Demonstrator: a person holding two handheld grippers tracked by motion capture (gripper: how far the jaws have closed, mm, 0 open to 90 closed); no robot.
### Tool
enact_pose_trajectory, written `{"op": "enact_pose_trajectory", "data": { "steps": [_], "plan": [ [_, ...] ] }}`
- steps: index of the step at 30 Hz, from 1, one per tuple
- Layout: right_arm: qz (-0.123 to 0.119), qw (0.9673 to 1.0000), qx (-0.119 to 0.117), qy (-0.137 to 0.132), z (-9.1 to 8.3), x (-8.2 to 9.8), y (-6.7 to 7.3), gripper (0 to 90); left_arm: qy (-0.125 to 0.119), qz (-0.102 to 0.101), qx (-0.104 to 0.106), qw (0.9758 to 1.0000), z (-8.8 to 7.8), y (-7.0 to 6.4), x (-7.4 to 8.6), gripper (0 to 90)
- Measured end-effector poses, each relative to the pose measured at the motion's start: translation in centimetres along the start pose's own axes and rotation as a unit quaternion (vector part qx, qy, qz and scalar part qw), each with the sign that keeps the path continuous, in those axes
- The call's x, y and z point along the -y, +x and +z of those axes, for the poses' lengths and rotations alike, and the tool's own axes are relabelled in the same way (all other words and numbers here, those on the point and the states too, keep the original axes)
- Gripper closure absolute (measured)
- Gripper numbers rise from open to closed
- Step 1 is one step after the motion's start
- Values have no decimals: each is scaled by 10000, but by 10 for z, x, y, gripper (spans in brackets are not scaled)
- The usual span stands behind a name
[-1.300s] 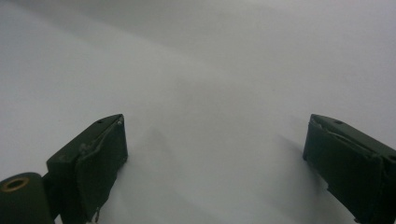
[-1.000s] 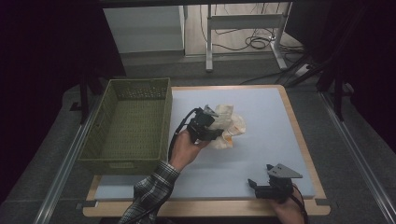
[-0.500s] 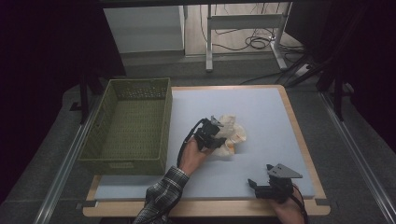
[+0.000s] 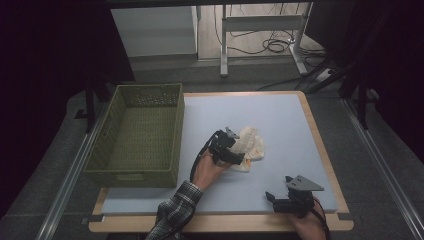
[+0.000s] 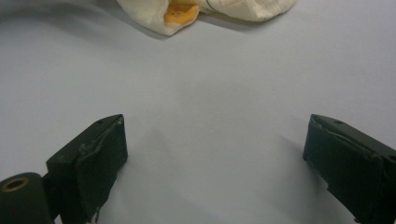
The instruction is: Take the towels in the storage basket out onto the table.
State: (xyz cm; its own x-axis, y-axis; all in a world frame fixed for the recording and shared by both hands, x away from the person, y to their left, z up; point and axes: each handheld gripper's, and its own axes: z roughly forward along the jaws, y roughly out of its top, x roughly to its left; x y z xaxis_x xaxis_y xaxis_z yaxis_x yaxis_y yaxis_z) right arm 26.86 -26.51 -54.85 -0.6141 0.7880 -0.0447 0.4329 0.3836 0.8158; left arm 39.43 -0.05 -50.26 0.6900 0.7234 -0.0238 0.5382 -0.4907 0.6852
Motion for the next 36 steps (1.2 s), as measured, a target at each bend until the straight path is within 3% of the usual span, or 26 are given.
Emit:
{"op": "enact_pose_trajectory", "data": {
  "steps": [10,26,36],
  "plan": [
    [-1,10000,1,0,0,0,0,66,-272,-31,84,9996,-21,1,4,80],
    [13,10000,5,7,0,0,0,66,-692,-35,183,9974,-52,-6,23,41],
    [11,10000,2,16,0,0,0,66,-806,-6,236,9965,-68,-14,41,30]
  ]
}}
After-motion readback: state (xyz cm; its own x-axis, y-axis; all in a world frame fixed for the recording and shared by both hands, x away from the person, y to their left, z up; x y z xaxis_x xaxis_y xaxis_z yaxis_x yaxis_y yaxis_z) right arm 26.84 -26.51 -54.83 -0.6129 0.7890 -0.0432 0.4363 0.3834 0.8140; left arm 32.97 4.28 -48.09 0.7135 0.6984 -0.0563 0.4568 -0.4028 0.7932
